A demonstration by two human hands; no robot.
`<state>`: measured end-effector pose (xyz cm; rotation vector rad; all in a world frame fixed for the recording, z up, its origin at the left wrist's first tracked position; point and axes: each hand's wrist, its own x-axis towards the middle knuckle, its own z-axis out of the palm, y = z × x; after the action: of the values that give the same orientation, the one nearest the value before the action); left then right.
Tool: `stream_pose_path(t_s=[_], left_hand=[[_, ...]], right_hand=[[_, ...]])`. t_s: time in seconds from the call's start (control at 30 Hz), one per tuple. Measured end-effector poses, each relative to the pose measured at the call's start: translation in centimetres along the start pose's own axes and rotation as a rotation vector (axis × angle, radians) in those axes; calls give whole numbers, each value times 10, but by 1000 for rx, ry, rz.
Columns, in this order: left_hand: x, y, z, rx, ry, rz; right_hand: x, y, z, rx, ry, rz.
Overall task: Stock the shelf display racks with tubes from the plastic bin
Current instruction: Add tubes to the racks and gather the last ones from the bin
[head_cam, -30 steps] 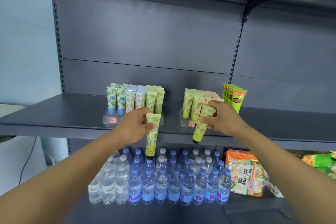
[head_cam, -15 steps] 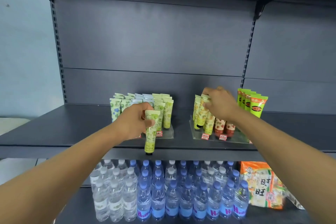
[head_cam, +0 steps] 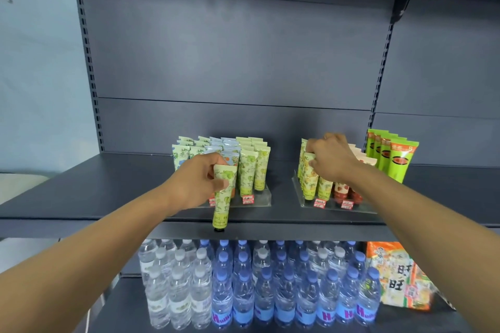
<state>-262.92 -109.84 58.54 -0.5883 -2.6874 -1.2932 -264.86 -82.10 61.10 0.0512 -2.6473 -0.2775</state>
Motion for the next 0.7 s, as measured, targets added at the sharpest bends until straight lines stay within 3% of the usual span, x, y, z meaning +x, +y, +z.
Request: stream_pose_path(t_s=[0.23,0.37,0.53,0.7], left_hand=[[3,-1,-1,27,2,4],[8,10,-1,34,15,57],[18,32,0,51,38,135],[26,52,10,59,54,203]], right_hand=[[0,-4,-5,18,45,-5],[-5,-18,-24,264,115,-32],[-18,-43,-50,768,-143,-70],[-24,-59,-50,906,-244,-48]])
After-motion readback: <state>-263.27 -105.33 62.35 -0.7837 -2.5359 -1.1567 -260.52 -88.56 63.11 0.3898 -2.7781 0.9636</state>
